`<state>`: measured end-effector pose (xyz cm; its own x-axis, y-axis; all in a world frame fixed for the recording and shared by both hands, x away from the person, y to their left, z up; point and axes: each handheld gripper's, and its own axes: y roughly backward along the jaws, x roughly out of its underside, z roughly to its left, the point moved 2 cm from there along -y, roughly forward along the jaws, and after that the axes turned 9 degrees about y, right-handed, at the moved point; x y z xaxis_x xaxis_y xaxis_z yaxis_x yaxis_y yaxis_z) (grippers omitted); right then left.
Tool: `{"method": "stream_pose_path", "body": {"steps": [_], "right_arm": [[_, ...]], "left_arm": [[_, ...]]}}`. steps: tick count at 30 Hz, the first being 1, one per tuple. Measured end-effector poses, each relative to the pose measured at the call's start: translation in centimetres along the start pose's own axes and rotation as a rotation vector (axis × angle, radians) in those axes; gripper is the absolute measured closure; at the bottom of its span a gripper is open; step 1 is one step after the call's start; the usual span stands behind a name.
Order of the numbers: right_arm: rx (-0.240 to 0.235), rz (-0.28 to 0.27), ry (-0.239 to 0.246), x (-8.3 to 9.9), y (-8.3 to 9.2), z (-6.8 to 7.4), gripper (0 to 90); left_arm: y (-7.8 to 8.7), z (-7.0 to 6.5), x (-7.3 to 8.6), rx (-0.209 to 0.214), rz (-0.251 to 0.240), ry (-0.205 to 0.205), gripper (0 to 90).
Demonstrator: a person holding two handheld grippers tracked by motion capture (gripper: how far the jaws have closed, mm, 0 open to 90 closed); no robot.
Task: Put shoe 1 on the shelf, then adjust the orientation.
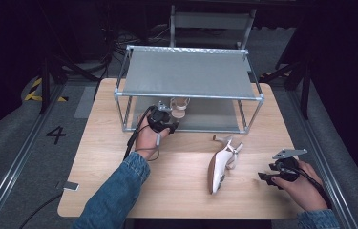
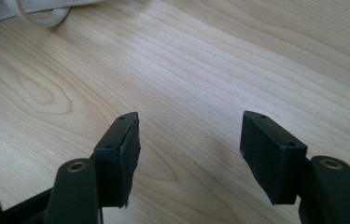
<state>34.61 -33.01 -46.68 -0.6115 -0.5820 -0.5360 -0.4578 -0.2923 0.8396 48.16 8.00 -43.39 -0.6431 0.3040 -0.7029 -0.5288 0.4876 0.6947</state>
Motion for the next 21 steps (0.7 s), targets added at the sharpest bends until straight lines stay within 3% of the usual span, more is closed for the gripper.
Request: {"method": "stream_pose_path", "body": {"steps": [3, 12, 18, 21], "right_arm": [[-0.005, 0.007, 0.008, -0.2, -0.1, 0.2, 39.3], [-0.02, 0.007, 0.041, -1.1, -0.3, 1.1, 41.6], [-0.045, -0.011, 0.073, -2.2, -0.3, 1.9, 46.1], [-0.062, -0.012, 0.087, -2.9, -0.4, 2.3, 47.8]], "left_arm": [[1.8, -0.6, 0.3, -0.013, 0.007, 0.001, 53.0], [4.9, -1.2, 1.4, -0.036, 0.062, -0.022, 46.1], [6.8, -1.2, 2.5, -0.049, 0.113, -0.005, 40.7], [7.7, -0.8, 3.6, -0.057, 0.161, 0.012, 34.5]]}}
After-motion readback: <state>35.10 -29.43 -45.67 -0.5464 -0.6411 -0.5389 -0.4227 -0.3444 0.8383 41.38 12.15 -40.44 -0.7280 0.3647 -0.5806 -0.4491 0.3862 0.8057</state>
